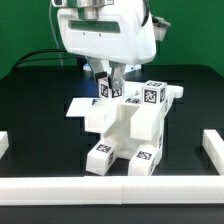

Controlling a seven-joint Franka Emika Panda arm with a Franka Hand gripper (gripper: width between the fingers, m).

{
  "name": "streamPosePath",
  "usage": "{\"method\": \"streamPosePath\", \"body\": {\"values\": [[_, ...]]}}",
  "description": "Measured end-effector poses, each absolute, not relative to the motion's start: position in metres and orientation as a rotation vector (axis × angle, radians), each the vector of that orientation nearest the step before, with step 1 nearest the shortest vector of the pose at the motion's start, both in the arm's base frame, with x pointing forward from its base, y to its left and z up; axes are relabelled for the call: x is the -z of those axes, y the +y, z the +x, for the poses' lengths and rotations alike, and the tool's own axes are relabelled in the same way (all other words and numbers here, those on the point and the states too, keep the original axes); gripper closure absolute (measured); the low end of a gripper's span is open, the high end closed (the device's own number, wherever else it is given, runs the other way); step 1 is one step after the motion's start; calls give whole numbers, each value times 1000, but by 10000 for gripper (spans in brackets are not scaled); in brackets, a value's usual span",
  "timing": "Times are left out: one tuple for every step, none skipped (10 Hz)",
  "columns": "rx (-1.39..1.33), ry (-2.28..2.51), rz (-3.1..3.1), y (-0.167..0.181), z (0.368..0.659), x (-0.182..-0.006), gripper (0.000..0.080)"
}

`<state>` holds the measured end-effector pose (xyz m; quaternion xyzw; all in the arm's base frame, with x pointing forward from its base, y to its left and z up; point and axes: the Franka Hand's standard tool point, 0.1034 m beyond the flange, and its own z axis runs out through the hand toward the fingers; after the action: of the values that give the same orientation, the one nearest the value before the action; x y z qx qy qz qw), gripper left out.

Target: Assemble chair

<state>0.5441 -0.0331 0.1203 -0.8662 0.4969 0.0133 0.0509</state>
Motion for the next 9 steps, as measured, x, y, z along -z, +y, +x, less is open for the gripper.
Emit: {"method": "streamPosePath", "body": {"values": [[-49, 1619, -2567, -32, 544, -120, 517], [-57, 1718, -2499, -31, 545, -120, 517], [-70, 1872, -2380, -31, 545, -120, 517], [-79, 2014, -2248, -29, 546, -120, 515], [-71, 2104, -2142, -27, 548, -120, 515], [-62, 2150, -2076, -27, 549, -120, 515], [-64, 2164, -2062, -26, 549, -120, 515], [-61, 2135, -2091, -26, 549, -120, 515], [-57, 2077, -2148, -26, 550, -120, 441]]}}
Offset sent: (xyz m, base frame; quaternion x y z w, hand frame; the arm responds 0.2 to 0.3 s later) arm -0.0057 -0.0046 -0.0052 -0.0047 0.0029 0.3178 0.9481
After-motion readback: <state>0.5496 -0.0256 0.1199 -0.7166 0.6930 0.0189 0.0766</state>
